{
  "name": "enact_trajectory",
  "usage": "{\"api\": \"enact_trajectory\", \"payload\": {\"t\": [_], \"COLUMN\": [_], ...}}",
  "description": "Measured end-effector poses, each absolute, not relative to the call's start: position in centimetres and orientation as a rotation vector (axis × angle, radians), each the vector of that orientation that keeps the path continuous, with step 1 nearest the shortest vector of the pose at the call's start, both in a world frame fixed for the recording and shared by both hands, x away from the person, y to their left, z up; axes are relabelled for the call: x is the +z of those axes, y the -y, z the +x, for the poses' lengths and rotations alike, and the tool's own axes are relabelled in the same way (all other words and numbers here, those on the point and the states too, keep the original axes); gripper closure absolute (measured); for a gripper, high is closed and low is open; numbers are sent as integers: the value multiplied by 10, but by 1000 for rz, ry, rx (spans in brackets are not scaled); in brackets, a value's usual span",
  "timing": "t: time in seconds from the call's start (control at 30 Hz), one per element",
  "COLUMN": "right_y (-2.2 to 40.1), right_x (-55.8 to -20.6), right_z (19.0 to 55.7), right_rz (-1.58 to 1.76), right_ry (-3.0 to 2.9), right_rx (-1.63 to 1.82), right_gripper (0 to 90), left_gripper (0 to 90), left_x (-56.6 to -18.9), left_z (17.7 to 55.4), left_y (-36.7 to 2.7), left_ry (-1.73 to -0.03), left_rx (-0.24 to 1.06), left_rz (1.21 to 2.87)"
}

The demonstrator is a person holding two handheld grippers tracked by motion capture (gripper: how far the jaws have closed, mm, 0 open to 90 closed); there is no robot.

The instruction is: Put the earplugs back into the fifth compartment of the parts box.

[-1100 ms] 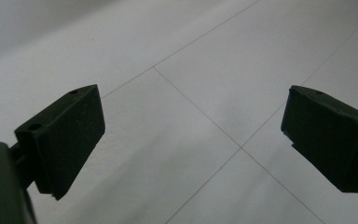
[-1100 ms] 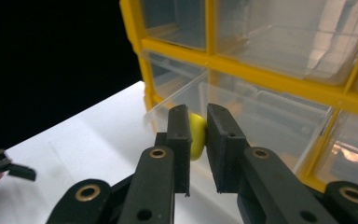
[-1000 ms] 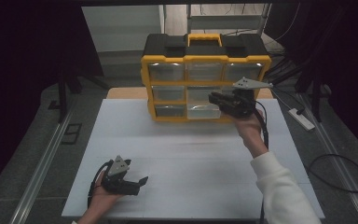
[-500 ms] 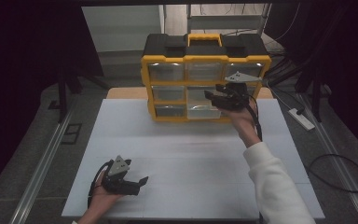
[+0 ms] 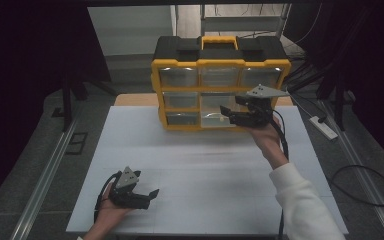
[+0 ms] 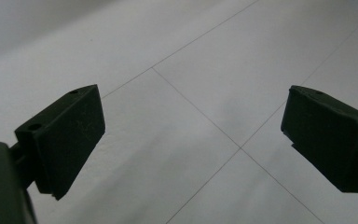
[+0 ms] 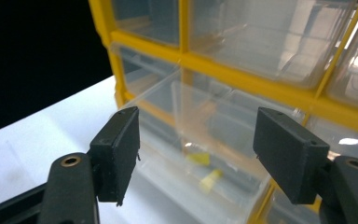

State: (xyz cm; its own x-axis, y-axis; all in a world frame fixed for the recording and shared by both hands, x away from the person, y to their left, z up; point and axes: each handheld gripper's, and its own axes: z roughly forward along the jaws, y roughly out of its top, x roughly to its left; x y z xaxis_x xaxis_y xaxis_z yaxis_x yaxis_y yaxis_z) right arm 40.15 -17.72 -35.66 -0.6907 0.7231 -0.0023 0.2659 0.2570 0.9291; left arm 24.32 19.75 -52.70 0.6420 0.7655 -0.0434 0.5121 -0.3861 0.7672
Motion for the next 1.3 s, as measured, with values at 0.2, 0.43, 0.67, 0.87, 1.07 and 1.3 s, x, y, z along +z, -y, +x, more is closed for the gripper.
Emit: {"api": "enact_trajectory", "payload": {"t": [0.2,0.43,0.67,0.87,1.07,1.3], "right_y": [194,214,235,247,261,277], "right_x": [-366,-379,-406,-430,-454,-475], "right_z": [379,348,313,289,273,263], "right_rz": [860,846,860,869,935,1004], "right_ry": [-2106,-2101,-2119,-2130,-2160,-2169], "right_rx": [1442,1458,1453,1405,1380,1352], "right_gripper": [313,302,283,270,248,225], "left_gripper": [60,60,59,59,59,58], "left_x": [-527,-526,-526,-526,-526,-525], "left_z": [244,243,243,243,243,242], "left_y": [-196,-197,-196,-196,-195,-195], "left_ry": [-990,-988,-983,-979,-974,-960], "left_rx": [414,415,417,419,422,426], "left_rz": [2074,2067,2069,2068,2062,2057]}}
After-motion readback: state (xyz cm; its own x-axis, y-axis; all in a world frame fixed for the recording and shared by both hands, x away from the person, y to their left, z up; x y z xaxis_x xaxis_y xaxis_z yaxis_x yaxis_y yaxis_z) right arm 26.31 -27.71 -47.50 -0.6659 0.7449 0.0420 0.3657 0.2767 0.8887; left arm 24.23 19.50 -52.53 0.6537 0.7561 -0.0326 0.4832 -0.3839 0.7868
